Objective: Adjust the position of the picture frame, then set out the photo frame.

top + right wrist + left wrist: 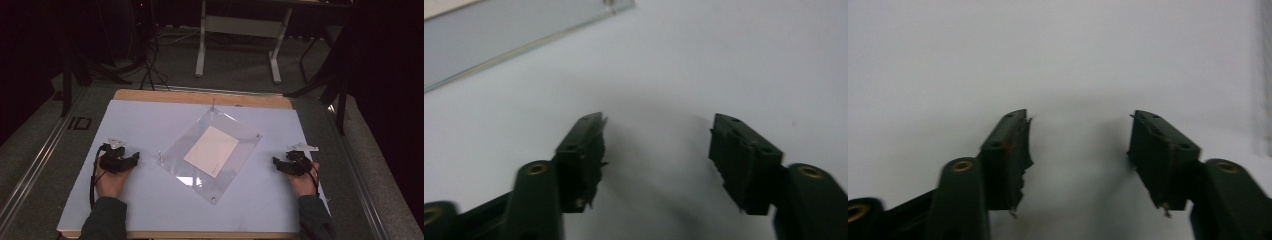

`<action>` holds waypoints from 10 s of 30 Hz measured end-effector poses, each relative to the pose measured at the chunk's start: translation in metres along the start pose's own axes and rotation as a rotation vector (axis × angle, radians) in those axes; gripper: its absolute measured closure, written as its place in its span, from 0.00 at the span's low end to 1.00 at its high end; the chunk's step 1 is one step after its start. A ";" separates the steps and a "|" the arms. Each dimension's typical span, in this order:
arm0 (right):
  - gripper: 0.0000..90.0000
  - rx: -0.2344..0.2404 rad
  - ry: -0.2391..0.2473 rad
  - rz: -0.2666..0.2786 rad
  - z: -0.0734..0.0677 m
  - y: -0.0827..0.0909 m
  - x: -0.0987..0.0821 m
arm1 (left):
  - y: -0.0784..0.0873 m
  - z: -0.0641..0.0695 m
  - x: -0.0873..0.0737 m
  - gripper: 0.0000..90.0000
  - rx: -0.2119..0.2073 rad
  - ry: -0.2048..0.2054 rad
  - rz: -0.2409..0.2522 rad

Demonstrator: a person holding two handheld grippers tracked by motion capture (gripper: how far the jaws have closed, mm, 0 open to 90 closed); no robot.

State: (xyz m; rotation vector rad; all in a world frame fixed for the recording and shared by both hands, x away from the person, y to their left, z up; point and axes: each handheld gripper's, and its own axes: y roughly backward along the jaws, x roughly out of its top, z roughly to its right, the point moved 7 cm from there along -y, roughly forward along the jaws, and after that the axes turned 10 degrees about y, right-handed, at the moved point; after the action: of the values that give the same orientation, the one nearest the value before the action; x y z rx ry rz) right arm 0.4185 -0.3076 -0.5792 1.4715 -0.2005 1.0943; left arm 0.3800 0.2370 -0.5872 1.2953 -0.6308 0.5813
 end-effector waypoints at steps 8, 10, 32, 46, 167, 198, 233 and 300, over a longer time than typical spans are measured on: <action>0.53 0.030 0.056 0.032 -0.012 0.003 0.007 | 0.014 0.015 -0.001 0.56 -0.056 -0.076 0.026; 0.53 0.032 0.063 0.038 -0.013 0.003 0.008 | 0.016 0.017 -0.001 0.56 -0.058 -0.085 0.032; 0.71 0.140 0.110 0.171 -0.030 -0.004 0.050 | 0.038 0.060 -0.010 0.63 -0.189 -0.185 0.063; 0.77 0.195 0.120 0.211 -0.041 -0.032 0.079 | 0.034 0.070 -0.008 0.67 -0.230 -0.186 0.064; 0.95 0.225 0.087 0.084 -0.070 -0.153 0.222 | -0.012 0.091 0.007 0.91 -0.313 -0.018 0.022; 0.95 0.210 0.116 0.139 -0.051 -0.078 0.172 | -0.014 0.080 0.034 0.90 -0.311 0.035 0.014; 0.95 0.166 0.056 0.161 -0.061 -0.033 0.118 | -0.039 0.076 0.058 0.90 -0.273 0.005 -0.043; 0.93 0.166 0.001 0.211 -0.061 -0.033 0.089 | -0.038 0.075 0.052 0.74 -0.336 -0.028 0.008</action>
State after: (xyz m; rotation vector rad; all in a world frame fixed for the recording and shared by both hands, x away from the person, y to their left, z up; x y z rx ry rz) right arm 0.4582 -0.2064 -0.5497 1.6251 -0.2746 1.3075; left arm 0.4361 0.1584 -0.5645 0.9865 -0.7230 0.4420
